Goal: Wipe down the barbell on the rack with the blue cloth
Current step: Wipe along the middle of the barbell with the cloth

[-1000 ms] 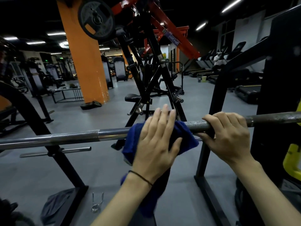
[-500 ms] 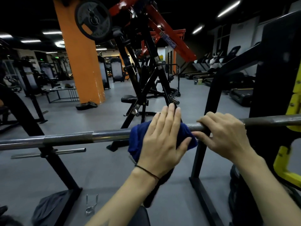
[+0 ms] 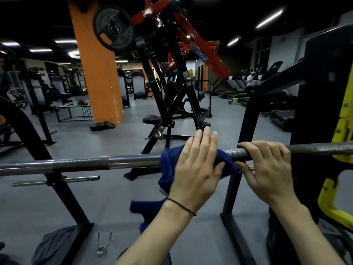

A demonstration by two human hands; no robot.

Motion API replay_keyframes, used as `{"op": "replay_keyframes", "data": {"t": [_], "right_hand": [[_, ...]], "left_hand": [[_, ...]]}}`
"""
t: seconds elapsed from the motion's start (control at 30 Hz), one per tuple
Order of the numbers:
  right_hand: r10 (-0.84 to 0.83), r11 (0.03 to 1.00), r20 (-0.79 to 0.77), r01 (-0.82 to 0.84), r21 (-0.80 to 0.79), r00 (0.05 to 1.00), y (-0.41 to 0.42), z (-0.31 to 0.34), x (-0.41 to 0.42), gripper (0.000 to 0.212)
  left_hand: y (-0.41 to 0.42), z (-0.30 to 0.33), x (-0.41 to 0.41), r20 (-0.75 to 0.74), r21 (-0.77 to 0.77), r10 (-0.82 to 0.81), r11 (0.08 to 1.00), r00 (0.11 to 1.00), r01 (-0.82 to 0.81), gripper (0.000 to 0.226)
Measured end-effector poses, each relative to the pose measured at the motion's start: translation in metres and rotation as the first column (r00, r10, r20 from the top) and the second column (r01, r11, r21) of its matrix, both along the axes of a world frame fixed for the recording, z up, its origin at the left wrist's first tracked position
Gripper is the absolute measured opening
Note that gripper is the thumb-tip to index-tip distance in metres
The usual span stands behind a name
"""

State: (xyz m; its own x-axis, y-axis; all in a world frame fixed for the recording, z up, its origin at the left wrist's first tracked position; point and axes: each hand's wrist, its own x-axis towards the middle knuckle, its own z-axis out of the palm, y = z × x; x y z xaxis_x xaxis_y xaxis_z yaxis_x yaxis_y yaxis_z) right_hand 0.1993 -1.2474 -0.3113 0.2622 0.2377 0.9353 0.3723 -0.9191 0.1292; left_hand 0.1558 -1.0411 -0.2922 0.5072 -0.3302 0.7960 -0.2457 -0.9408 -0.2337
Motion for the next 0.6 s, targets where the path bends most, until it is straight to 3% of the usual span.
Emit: {"op": "replay_keyframes", "data": {"t": [0.27, 0.33, 0.5, 0.6], "right_hand": [[0.005, 0.999, 0.017, -0.005, 0.035, 1.0, 0.005, -0.001, -0.001, 0.053], [-0.009, 1.0, 0.025, 0.009, 0.019, 1.0, 0.01, -0.002, 0.0, 0.055], [-0.003, 0.998, 0.121, 0.011, -0.063, 0.993, 0.011, 0.001, 0.007, 0.039], [0.076, 0.973, 0.134, -0.044, -0.228, 0.988, 0.001, 0.017, 0.014, 0.047]], "left_hand": [[0.067, -0.013, -0.018, 0.017, -0.108, 0.158, 0.982, 0.987, -0.155, 0.069], [0.044, -0.011, -0.012, 0.002, -0.148, 0.143, 0.979, 0.99, -0.141, 0.071], [0.004, -0.006, 0.0, 0.024, -0.066, -0.003, 0.998, 1.0, 0.005, 0.069], [0.022, -0.011, -0.007, -0.002, -0.041, 0.004, 0.999, 1.0, -0.004, 0.068]]}}
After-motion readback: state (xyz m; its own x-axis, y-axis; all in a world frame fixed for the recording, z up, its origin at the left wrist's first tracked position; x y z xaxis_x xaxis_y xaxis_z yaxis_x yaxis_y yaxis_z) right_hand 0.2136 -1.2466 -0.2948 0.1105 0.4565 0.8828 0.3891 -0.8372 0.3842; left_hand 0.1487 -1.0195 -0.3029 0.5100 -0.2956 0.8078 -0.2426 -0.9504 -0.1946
